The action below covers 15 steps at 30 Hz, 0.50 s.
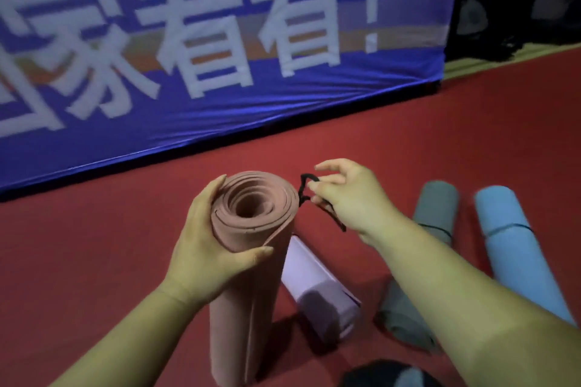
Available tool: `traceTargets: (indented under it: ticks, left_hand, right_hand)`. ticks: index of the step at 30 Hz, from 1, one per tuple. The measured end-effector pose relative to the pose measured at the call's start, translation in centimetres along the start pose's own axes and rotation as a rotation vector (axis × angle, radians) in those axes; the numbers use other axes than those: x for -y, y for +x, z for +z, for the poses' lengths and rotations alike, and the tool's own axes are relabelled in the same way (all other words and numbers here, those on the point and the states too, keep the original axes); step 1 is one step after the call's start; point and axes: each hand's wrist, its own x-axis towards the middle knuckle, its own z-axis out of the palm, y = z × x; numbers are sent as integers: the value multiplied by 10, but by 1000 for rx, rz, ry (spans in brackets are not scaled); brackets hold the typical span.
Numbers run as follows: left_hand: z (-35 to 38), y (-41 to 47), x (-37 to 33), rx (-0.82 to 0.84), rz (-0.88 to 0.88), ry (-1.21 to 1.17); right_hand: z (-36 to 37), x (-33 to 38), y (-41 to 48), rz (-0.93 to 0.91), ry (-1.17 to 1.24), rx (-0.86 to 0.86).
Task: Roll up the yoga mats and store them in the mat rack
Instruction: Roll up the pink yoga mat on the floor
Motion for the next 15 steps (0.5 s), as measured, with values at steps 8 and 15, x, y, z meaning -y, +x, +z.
traceTargets:
  ticks: [8,15]
  left_hand:
    - [-73,-60,25,-190,-95,-56]
    - [-91,-59,49,-263,-137,-75]
  right_hand:
    - [162,22,6,45,193,-25]
    - [177,15,26,5,137,-285]
